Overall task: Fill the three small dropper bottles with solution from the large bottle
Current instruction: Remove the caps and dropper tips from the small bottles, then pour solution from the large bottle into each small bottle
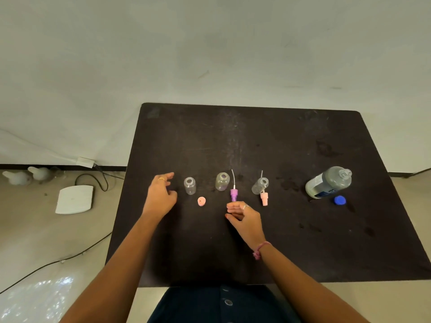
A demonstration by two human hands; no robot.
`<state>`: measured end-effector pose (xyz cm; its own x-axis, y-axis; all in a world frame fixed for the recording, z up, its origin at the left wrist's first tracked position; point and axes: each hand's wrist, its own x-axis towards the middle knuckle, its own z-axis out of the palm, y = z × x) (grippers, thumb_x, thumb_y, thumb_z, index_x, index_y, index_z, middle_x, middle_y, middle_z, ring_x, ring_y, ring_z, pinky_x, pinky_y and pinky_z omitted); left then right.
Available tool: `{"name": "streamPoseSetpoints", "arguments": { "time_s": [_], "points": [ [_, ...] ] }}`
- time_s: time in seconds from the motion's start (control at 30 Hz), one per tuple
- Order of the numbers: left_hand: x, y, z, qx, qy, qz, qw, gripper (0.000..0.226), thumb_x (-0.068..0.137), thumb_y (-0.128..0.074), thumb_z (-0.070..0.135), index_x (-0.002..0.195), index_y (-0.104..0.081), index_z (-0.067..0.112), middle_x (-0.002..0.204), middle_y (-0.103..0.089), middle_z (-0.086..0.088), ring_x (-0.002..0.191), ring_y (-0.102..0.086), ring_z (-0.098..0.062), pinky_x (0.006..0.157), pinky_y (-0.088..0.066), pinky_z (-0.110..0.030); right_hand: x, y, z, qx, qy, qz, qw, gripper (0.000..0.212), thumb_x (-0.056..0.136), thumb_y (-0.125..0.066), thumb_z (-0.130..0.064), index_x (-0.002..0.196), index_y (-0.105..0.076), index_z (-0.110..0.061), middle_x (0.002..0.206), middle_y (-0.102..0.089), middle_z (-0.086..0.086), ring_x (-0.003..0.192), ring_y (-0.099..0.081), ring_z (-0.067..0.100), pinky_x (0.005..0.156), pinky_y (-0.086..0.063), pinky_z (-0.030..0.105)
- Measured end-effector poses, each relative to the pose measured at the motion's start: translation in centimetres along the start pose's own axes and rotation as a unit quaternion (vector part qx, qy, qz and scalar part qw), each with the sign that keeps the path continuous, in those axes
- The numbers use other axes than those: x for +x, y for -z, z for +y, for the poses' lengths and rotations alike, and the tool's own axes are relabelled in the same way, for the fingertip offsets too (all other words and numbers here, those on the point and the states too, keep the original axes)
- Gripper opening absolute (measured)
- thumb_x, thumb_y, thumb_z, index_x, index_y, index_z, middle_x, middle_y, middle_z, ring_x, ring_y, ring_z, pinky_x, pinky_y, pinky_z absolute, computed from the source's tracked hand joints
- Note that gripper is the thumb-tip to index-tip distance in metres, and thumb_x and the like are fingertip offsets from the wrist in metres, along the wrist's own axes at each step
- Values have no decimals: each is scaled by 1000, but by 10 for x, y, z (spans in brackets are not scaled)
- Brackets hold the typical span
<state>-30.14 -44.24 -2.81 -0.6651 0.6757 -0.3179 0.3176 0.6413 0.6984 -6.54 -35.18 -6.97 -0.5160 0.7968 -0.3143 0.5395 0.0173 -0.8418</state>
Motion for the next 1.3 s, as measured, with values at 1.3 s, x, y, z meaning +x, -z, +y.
{"name": "streamPoseSetpoints", "arguments": {
  "time_s": [1.3],
  "points": [
    [-45, -201, 145, -86, 12, 24, 996, 55, 85, -69, 11, 136, -47, 14, 129, -61, -3, 122, -54, -15, 106, -41, -31, 35, 240, 81, 108, 30, 189, 976, 81, 67, -86, -22, 137, -45, -19, 135, -48, -7, 122, -49, 10, 104, -43, 29]
  ]
}}
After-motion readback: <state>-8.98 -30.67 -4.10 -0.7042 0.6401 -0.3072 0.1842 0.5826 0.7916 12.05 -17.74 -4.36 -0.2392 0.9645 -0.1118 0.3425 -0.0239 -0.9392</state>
